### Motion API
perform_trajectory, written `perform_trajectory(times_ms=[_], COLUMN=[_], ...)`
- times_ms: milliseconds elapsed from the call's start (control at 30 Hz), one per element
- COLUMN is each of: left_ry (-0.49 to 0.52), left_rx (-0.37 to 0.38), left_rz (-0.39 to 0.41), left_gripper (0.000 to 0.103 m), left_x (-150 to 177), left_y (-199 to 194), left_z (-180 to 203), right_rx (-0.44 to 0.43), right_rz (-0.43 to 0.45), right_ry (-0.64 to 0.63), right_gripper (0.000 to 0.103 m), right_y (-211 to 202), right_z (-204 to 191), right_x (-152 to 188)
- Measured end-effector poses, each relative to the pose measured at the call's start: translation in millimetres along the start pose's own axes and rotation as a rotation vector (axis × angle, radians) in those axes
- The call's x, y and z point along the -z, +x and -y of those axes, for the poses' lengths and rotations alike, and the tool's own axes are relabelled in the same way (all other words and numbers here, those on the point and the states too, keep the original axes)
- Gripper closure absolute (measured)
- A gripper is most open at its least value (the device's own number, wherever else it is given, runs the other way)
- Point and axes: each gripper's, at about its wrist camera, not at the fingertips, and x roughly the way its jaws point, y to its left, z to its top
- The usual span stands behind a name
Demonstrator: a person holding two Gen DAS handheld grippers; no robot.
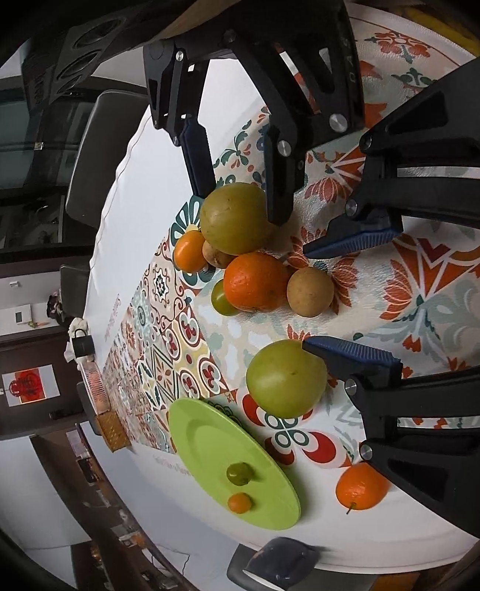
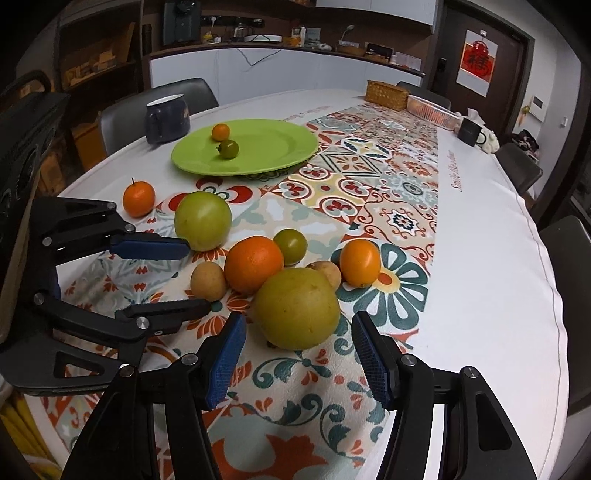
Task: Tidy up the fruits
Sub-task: 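Grasp the brown round fruit with the left gripper while the right grasps the large pomelo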
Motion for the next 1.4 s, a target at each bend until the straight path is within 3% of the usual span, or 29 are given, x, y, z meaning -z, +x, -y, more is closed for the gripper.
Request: perform_trajectory(times_ms=[400, 567, 1400], left_ry=[-0.049, -0.092, -0.213], left_rx=[0.035, 0.053, -0.003], left_rz=[-0.039, -0.046, 0.042], left_gripper=[0.073, 0.073, 0.073], left_x=[-5.3, -6.6, -4.0], left_y=[15.4, 15.1, -53.0], left_z=[-8.1, -10.9, -24.5], right_rx=[-0.032, -0.047, -0.036], right_rz=[-0.024, -0.028, 0.058], right_ry=[0.060, 0.087, 0.199], right_gripper=[0.043, 0.050, 0.050], right_y=[16.8, 16.6, -33.6], right_z=[6.1, 8.0, -4.8], right_x=[-1.8, -0.4, 3.3])
